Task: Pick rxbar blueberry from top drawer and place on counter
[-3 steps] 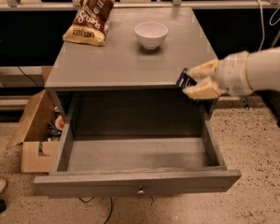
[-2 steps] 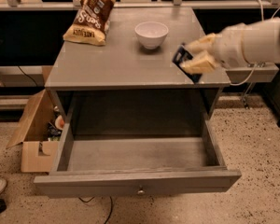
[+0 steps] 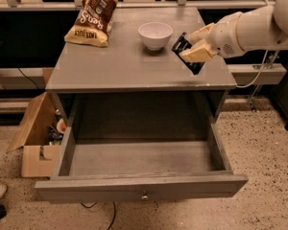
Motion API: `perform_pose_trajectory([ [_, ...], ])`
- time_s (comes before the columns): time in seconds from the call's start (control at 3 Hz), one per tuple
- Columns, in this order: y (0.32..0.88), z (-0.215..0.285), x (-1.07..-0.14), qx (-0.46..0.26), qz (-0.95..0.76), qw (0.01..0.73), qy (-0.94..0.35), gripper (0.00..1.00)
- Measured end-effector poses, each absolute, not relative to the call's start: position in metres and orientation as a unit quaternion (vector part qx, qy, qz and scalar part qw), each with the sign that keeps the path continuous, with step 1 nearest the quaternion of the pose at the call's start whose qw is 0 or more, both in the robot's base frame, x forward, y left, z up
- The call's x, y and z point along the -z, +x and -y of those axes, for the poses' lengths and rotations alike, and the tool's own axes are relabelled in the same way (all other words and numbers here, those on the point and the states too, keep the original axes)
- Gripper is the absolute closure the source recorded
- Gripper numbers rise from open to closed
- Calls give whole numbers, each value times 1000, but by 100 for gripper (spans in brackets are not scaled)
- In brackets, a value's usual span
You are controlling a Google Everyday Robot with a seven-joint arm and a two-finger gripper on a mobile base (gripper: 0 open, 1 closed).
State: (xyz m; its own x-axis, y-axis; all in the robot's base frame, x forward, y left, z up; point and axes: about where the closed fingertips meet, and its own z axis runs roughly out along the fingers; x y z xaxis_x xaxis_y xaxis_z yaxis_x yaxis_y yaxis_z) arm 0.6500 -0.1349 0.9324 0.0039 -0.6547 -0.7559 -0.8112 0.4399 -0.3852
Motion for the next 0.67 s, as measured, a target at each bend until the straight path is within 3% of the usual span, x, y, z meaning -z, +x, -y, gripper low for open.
perform_pose_trajectory([
  [0.67,708,120,-911,-92,-736,470,-478,100],
])
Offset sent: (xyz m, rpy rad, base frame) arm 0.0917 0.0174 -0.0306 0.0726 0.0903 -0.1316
